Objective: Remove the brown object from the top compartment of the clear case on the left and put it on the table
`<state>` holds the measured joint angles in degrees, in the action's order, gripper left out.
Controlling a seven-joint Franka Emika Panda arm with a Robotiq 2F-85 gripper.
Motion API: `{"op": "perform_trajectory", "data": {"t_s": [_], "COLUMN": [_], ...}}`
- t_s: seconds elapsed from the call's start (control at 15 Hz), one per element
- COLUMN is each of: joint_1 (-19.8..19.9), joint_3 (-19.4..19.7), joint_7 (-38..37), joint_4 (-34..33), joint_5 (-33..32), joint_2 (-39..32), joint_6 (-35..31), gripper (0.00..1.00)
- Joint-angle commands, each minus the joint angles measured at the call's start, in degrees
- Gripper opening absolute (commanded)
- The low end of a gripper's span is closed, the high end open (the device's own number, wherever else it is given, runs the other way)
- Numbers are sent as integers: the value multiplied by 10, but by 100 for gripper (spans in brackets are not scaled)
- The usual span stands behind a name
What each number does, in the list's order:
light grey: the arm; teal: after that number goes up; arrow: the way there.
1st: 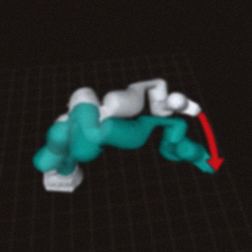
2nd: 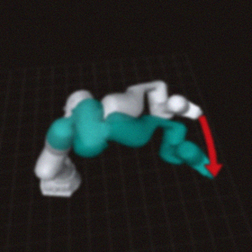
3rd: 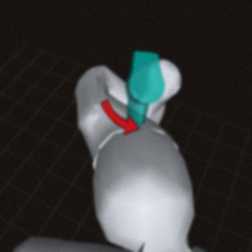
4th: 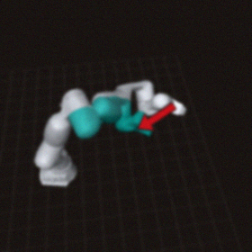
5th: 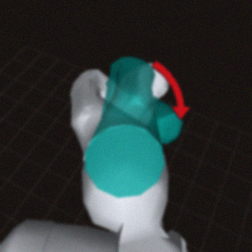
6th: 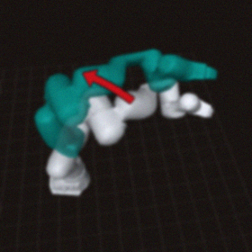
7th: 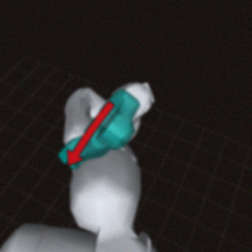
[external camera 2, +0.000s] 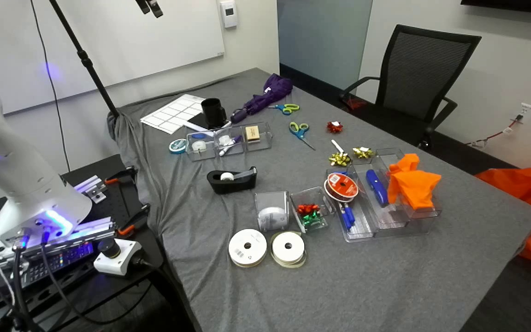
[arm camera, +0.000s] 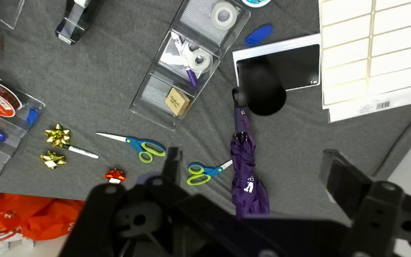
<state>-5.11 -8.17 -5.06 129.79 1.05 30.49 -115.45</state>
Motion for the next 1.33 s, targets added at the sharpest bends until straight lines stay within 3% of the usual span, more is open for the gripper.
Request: {"op": "perform_trajectory", "data": {"t_s": [0.0, 0.67, 0.73, 1.27], "joint_1": [4, 26, -3, 2], "joint_3": [4, 22, 2, 7], "joint_7": [-17, -12, -1, -22], "joint_4": [-1, -29, -1, -1], "joint_5": [3, -9, -2, 0], "joint_2": [-13, -63, -1, -13], "joint_6": [-23, -41, 1, -19], "gripper": [100, 100, 100, 100]}}
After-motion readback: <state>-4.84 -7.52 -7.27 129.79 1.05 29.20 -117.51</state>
